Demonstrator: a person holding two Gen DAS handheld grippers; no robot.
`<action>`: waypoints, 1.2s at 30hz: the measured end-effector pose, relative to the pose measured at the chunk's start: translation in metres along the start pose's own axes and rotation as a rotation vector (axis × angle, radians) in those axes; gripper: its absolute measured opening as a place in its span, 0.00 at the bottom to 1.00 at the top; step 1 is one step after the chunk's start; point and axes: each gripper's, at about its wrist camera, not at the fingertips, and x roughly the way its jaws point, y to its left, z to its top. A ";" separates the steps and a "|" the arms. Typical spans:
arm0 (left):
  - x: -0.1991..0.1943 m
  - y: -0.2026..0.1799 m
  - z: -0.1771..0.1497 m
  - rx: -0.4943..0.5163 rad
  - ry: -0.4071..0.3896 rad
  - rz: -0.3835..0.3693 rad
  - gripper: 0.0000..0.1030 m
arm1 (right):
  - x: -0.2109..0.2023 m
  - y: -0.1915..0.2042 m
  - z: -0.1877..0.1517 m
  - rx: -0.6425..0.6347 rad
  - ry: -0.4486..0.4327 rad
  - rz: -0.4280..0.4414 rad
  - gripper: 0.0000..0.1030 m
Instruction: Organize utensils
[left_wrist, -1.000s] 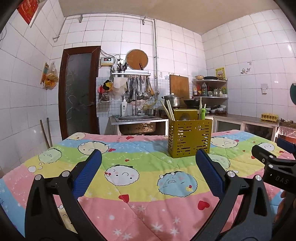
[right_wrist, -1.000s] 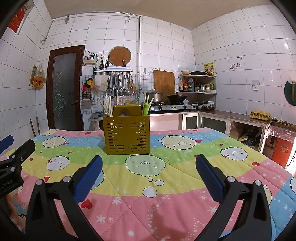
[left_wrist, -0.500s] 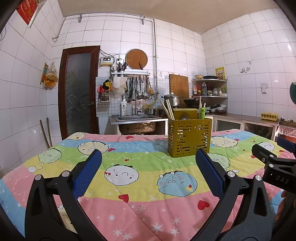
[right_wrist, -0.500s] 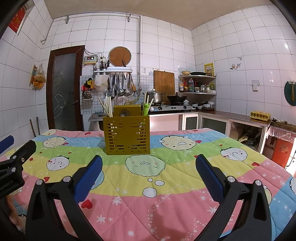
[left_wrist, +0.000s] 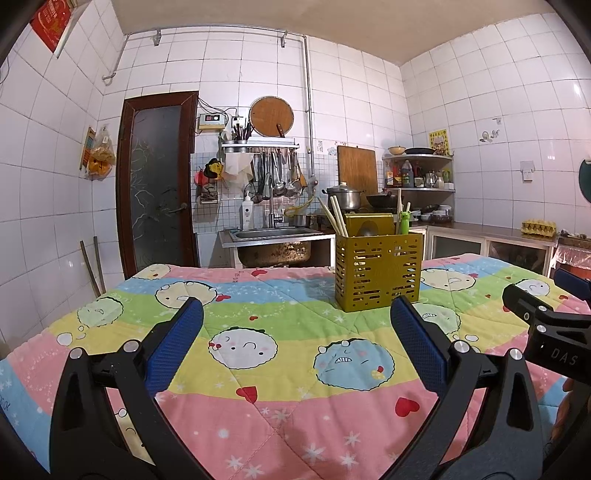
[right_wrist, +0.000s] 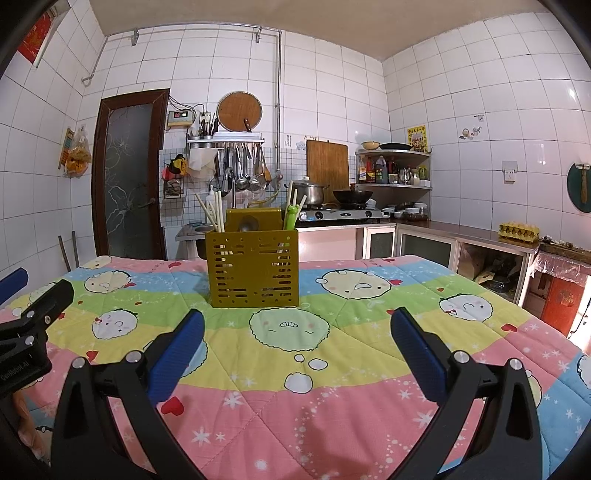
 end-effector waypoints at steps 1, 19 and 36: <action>0.000 0.000 0.000 0.000 0.001 0.000 0.95 | 0.000 0.000 0.000 0.000 0.000 0.000 0.96; 0.003 0.004 0.000 -0.010 0.017 -0.015 0.95 | 0.001 -0.003 -0.002 0.007 -0.003 -0.001 0.96; 0.004 0.001 0.000 0.003 0.016 -0.014 0.95 | 0.000 -0.005 -0.002 0.008 -0.006 -0.003 0.96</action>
